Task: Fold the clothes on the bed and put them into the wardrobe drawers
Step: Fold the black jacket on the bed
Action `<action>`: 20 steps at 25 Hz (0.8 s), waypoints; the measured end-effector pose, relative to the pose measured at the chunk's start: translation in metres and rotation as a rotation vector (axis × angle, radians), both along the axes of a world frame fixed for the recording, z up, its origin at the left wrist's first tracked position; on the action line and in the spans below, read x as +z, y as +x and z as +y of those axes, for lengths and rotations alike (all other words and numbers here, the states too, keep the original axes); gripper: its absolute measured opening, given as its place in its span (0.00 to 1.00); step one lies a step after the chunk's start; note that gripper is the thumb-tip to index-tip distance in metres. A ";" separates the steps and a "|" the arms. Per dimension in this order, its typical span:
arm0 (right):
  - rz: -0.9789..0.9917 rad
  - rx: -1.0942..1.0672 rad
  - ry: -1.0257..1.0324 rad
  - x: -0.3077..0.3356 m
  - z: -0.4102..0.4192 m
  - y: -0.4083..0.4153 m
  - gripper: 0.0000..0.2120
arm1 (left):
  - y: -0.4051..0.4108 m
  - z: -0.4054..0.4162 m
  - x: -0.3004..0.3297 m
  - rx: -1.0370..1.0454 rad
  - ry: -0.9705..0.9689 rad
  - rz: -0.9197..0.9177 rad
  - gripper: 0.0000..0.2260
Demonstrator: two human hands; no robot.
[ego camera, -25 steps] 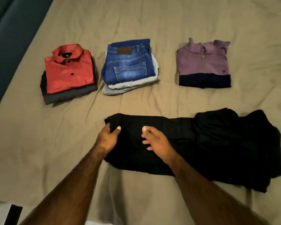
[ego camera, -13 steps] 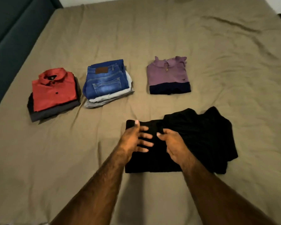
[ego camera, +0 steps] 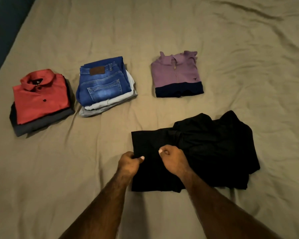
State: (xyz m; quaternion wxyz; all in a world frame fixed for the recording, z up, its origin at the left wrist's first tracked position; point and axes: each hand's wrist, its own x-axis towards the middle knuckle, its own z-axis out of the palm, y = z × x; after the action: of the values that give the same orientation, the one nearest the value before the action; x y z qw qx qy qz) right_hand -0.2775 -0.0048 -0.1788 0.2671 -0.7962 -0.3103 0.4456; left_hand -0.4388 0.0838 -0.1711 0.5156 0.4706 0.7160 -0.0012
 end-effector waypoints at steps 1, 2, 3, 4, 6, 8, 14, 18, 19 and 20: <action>0.094 -0.040 -0.001 -0.002 0.016 -0.002 0.15 | 0.001 0.010 0.000 0.041 -0.089 -0.140 0.08; 0.224 -0.099 0.012 0.005 0.022 -0.001 0.20 | 0.002 0.013 0.006 0.048 -0.151 -0.286 0.06; 0.386 -0.157 0.001 0.011 0.030 0.000 0.24 | 0.000 0.019 0.012 0.022 -0.187 -0.395 0.05; 0.508 -0.181 -0.020 0.018 0.034 0.001 0.24 | -0.002 0.022 0.016 -0.019 -0.216 -0.461 0.06; 0.613 -0.181 -0.053 0.027 0.040 0.011 0.18 | -0.001 0.030 0.020 -0.050 -0.311 -0.572 0.12; 0.631 -0.183 -0.044 0.034 0.040 0.017 0.10 | 0.007 0.032 0.027 0.040 -0.358 -0.641 0.15; 0.354 -0.250 0.086 0.034 0.017 0.070 0.11 | 0.071 0.009 0.019 0.074 0.222 -0.233 0.09; 0.421 -0.422 0.191 0.038 -0.036 0.138 0.13 | 0.119 -0.044 0.012 -0.379 0.353 -0.053 0.26; 0.405 -0.508 0.214 0.039 -0.058 0.166 0.13 | 0.149 -0.057 0.013 -0.411 0.335 0.011 0.34; 0.357 -0.588 0.201 0.035 -0.071 0.180 0.13 | 0.163 -0.062 0.013 -0.368 0.289 0.061 0.40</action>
State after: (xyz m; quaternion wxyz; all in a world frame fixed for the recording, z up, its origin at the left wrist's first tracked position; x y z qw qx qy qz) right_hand -0.0974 -0.0763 -0.1436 0.5108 -0.7308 -0.0586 0.4490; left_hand -0.2757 0.0219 -0.1584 0.4123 0.6618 0.6261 -0.0070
